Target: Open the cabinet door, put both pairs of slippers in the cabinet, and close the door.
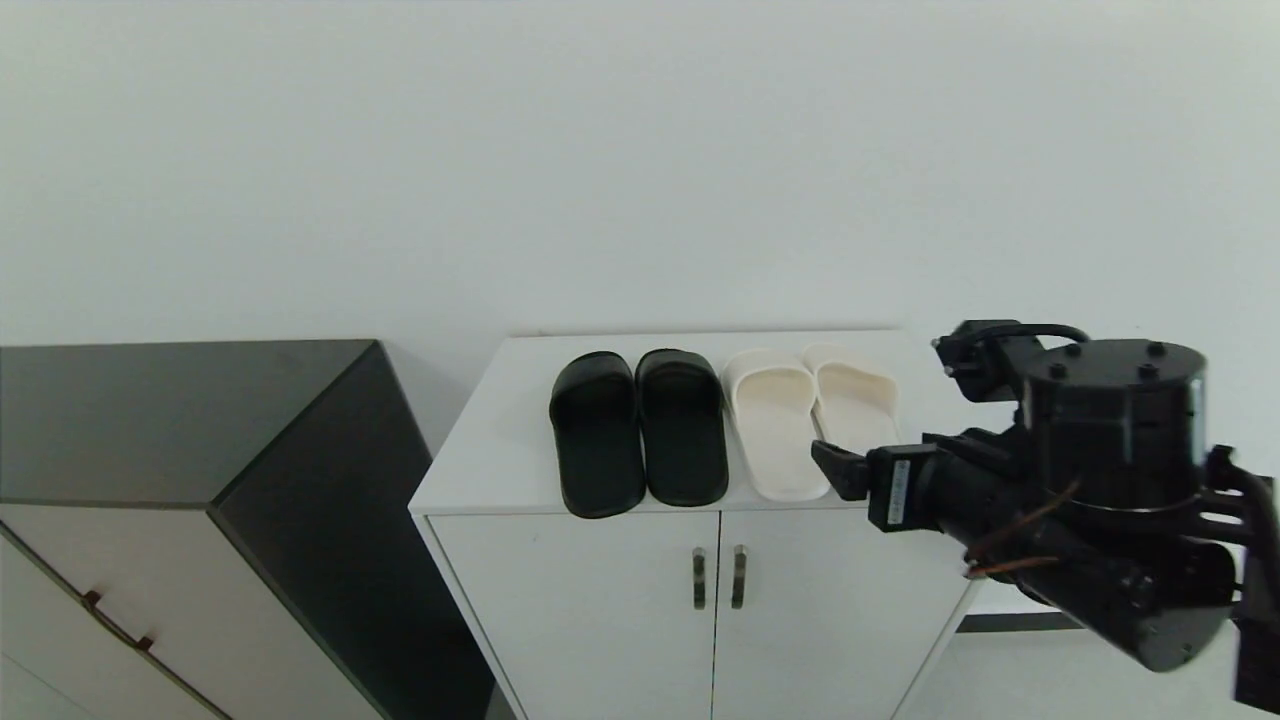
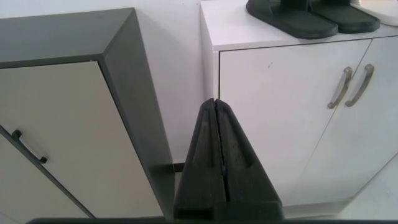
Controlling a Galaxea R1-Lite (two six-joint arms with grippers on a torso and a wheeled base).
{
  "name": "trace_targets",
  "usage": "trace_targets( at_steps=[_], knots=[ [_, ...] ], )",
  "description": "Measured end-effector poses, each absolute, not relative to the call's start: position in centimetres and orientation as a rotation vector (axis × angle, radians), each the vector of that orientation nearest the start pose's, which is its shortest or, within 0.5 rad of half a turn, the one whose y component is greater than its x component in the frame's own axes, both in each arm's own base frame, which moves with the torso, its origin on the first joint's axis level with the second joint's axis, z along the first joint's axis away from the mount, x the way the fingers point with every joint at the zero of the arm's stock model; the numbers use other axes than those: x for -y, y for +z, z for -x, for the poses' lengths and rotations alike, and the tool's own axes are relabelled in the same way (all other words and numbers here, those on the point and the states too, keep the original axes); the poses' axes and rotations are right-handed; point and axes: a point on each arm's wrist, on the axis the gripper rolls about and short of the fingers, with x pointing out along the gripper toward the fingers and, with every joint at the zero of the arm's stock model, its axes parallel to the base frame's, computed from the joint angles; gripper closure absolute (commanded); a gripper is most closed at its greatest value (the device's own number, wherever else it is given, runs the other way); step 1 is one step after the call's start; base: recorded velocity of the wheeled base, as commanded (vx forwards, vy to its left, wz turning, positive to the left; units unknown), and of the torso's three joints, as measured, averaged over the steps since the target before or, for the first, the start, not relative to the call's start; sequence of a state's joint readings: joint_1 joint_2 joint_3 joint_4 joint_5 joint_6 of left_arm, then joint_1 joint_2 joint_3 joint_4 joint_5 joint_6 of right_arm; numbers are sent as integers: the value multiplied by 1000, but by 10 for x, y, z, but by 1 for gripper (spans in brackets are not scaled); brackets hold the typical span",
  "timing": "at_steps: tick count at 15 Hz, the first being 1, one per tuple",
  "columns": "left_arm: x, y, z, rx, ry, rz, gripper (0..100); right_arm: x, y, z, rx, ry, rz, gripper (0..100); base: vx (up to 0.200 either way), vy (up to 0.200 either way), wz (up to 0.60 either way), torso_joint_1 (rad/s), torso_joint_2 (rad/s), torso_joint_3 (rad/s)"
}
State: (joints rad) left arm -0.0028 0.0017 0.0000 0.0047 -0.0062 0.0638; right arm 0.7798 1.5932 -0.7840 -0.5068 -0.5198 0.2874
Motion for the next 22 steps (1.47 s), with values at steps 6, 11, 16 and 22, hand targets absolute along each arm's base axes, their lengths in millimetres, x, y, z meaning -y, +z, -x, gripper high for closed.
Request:
trace_targets(
  at_steps=[6, 11, 16, 22],
  knots=[
    [0, 75, 23, -6, -10, -61, 100, -219, 166, -283, -256, 75, -39, 0, 0, 0, 0, 0, 0, 0],
    [0, 75, 23, -6, -10, -60, 100, -227, 158, -329, -222, 23, -33, 0, 0, 0, 0, 0, 0, 0],
    [0, 75, 23, -6, -9, -60, 100, -230, 152, -357, -203, -1, -50, 0, 0, 0, 0, 0, 0, 0],
    [0, 75, 23, -6, -9, -58, 100, -225, 152, -373, -184, -27, -66, 100, 0, 0, 0, 0, 0, 0]
  ],
)
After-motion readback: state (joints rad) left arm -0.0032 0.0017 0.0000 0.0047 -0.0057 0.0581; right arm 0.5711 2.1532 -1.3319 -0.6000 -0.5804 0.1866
